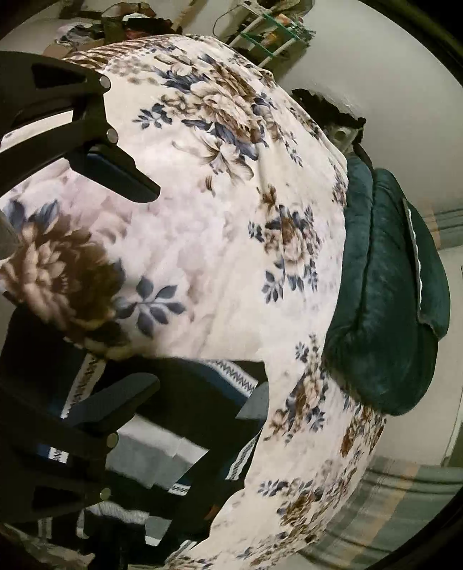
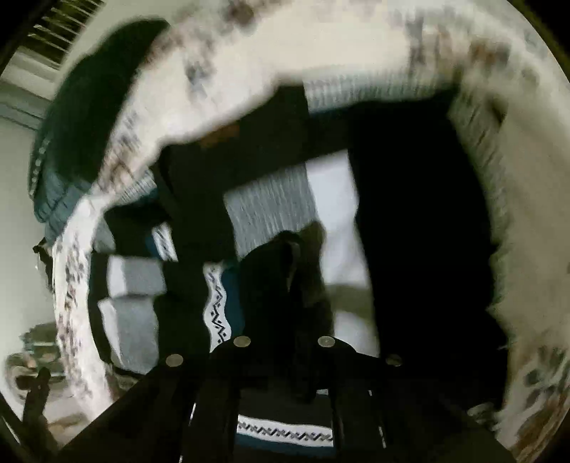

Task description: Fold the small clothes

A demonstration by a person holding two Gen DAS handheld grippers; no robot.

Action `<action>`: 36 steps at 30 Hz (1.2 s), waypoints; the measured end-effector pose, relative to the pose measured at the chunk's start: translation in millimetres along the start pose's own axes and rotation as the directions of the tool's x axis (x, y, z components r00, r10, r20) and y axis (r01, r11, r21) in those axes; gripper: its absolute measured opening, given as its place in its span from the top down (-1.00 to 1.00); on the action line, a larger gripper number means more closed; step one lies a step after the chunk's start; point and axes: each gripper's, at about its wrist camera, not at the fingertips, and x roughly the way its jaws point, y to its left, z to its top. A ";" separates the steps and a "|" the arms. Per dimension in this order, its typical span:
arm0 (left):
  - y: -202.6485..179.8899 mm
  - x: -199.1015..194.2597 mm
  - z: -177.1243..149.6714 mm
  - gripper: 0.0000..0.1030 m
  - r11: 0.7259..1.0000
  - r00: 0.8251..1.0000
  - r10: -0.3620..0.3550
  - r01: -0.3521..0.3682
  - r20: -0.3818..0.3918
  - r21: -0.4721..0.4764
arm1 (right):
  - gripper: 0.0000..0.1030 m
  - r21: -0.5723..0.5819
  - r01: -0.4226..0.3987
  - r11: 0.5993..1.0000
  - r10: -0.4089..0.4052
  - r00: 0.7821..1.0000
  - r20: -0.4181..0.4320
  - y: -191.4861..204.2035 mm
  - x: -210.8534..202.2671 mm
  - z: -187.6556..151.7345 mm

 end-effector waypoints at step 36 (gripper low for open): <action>-124.3 79.0 24.5 -0.90 0.930 0.969 -0.151 0.207 -0.197 0.304 | -1.00 -0.038 0.429 0.902 -0.429 0.903 0.019 -36.2 -38.1 22.6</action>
